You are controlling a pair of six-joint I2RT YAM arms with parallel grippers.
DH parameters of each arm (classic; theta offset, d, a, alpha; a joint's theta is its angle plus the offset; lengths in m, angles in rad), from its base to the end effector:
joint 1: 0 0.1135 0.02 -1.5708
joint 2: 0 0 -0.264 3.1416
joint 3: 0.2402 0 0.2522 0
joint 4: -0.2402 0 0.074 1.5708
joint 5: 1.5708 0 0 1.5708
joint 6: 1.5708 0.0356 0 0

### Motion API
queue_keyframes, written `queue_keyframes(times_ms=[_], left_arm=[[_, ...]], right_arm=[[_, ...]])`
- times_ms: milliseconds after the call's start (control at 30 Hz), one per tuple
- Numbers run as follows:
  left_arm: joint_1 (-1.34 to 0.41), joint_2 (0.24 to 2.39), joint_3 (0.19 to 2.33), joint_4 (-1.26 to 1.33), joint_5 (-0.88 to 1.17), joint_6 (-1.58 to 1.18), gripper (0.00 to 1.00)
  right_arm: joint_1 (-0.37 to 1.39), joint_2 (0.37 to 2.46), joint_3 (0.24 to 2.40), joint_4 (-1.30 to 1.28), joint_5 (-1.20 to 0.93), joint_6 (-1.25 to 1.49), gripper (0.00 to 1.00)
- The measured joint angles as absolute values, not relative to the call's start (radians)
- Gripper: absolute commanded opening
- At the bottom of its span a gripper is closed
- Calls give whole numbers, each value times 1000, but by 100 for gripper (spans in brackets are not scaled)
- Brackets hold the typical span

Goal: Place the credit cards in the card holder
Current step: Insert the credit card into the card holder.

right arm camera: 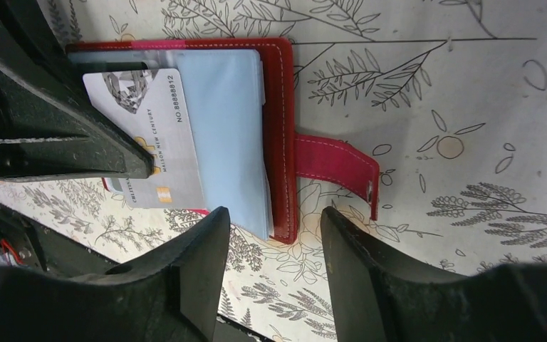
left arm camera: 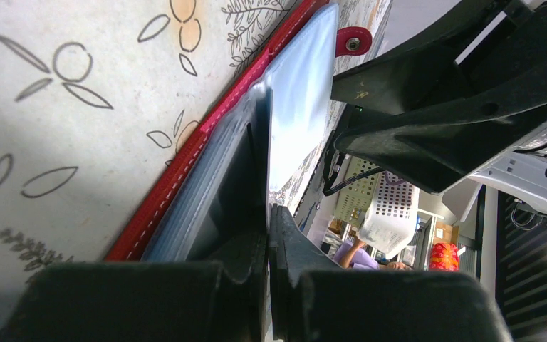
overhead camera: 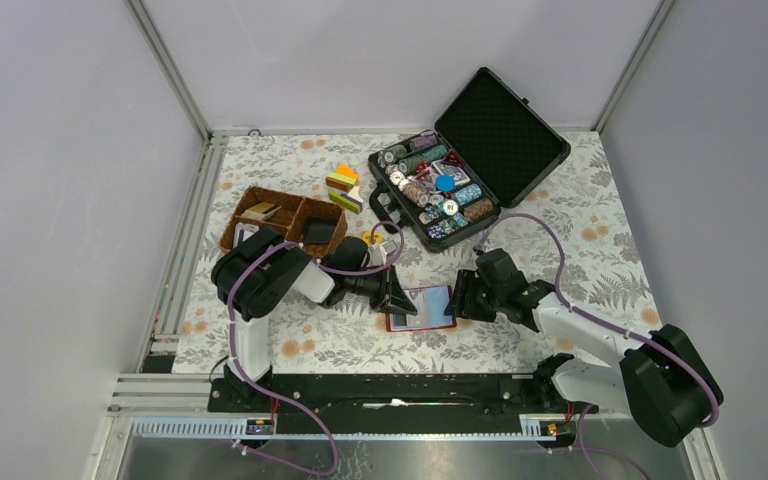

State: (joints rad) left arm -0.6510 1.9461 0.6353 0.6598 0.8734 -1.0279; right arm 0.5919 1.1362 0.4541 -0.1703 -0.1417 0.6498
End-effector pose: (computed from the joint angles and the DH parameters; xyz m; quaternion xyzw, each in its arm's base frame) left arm 0.2339 -0.2125 0.0791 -0.0323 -0.8328 0.5525 0.0135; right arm 0.1704 0.1206 0.1629 0.0022 0.9342 0.2579 0.2467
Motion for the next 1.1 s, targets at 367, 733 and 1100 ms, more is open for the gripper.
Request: queue_keyframes(times_ms=[367, 733, 1100], left_arm=[[-651, 1946, 635, 660, 874, -1024, 0], [-644, 1946, 635, 648, 887, -1017, 0], [-636, 1946, 632, 645, 895, -1013, 0]], right_arm=[[515, 1191, 394, -14, -295, 651, 46], [495, 1189, 335, 83, -355, 703, 25], [490, 1175, 302, 199, -417, 762, 30]])
